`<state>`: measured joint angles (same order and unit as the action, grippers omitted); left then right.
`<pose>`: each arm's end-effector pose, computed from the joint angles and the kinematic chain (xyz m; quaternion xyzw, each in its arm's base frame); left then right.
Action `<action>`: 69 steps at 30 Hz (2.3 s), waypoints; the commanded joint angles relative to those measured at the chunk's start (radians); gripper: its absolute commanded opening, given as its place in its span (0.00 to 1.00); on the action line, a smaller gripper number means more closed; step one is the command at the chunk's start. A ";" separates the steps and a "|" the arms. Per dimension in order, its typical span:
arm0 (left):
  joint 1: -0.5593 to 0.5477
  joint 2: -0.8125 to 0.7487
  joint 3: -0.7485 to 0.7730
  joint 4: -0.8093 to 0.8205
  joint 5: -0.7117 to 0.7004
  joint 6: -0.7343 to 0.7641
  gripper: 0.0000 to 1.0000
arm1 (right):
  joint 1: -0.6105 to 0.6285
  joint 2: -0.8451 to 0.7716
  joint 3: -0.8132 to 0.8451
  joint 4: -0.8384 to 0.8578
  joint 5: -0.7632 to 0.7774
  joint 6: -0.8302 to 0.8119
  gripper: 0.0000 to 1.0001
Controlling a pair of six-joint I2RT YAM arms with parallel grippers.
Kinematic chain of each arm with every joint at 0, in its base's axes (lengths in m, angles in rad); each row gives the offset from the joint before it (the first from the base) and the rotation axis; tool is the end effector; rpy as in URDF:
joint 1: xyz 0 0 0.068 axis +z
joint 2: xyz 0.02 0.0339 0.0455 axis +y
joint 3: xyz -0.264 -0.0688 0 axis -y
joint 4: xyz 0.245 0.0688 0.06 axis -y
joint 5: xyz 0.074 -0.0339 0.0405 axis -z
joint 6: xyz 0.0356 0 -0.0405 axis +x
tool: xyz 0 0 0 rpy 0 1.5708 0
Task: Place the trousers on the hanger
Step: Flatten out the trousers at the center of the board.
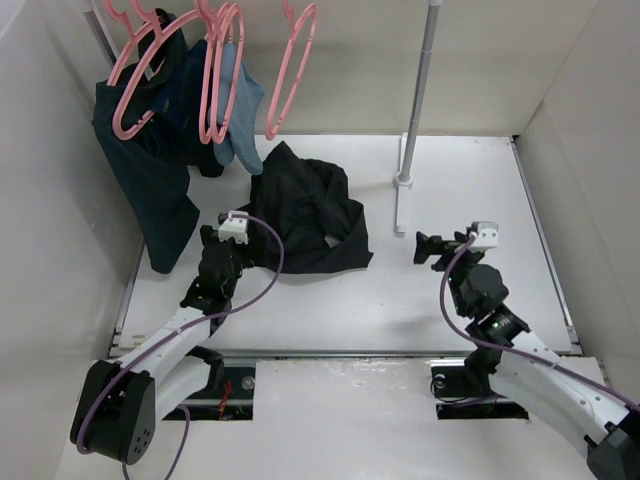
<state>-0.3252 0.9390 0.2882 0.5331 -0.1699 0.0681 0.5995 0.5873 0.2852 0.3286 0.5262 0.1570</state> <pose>0.1949 -0.0594 0.2130 0.0902 0.7414 -0.0220 0.6646 0.1395 0.0737 0.2470 0.0339 0.6981 0.0868 0.7099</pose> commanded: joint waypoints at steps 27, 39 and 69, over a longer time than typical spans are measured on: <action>0.002 -0.092 0.296 -0.573 0.092 0.136 1.00 | 0.195 1.625 1.569 -0.628 -0.126 0.009 1.00; 0.002 -0.051 0.273 -0.499 0.087 0.176 1.00 | 0.344 1.292 1.061 -0.508 -0.625 -0.239 0.00; -0.052 0.000 0.324 -1.130 0.547 1.177 1.00 | -0.041 1.121 0.727 -0.592 -0.801 0.274 0.97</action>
<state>-0.3676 0.9543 0.6029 -0.5224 0.3527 1.1461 0.5674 1.6543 0.9852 -0.3027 -0.2085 0.3855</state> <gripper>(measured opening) 0.997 0.978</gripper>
